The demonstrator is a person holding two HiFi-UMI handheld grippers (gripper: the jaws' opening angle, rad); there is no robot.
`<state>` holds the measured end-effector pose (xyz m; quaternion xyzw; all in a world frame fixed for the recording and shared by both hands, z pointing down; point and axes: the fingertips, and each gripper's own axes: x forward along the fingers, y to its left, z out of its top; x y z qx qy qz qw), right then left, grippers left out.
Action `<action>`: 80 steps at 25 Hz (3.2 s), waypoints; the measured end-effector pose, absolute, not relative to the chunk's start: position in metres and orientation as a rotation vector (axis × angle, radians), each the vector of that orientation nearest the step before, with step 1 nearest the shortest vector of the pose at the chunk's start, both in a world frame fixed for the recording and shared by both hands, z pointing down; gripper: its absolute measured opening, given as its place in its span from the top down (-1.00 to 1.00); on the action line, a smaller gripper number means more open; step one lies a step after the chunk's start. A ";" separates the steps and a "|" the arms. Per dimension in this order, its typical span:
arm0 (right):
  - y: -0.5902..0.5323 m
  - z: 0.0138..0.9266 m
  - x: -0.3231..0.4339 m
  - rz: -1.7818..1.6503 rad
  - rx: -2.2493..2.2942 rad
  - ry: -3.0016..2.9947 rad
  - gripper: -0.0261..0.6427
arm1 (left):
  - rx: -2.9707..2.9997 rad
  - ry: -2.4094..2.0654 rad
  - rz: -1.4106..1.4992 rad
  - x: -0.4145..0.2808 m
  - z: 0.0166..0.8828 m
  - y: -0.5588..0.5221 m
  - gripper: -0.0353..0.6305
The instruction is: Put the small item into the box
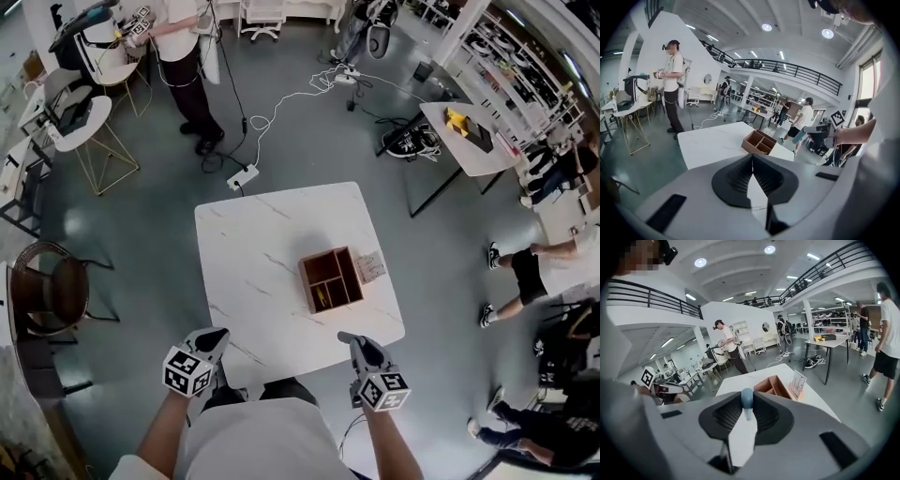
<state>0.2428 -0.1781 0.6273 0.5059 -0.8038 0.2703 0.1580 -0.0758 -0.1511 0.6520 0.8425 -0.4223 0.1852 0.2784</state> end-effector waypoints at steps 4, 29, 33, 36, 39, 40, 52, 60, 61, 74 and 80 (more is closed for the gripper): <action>-0.206 0.641 0.243 0.766 1.367 -2.315 0.68 | 2.223 -1.175 0.487 -0.068 0.655 -0.160 0.85; -0.286 0.767 0.210 0.725 1.046 -2.248 0.68 | 2.037 -1.289 0.459 -0.034 0.697 -0.168 0.85; -0.287 0.783 0.201 0.683 1.011 -2.226 0.68 | 2.013 -1.291 0.455 -0.034 0.702 -0.169 0.85; -0.285 0.795 0.196 0.644 0.973 -2.201 0.68 | 2.002 -1.292 0.456 -0.033 0.706 -0.172 0.85; -0.283 0.807 0.190 0.627 0.947 -2.180 0.68 | 1.994 -1.291 0.456 -0.035 0.708 -0.175 0.85; -0.282 0.810 0.189 0.622 0.940 -2.173 0.68 | 1.992 -1.291 0.456 -0.036 0.708 -0.175 0.85; -0.274 0.829 0.180 0.622 0.853 -2.140 0.63 | 1.956 -1.297 0.464 -0.038 0.716 -0.166 0.85; -0.272 0.824 0.179 0.623 0.859 -2.164 0.61 | 1.961 -1.311 0.466 -0.041 0.713 -0.164 0.85; -0.273 0.822 0.179 0.622 0.864 -2.168 0.61 | 1.964 -1.312 0.467 -0.042 0.713 -0.163 0.85; -0.261 0.795 0.189 0.596 0.937 -2.187 0.61 | 2.022 -1.308 0.464 -0.046 0.699 -0.155 0.85; -0.246 0.768 0.191 0.588 1.036 -2.185 0.68 | 2.092 -1.268 0.467 -0.056 0.685 -0.151 0.85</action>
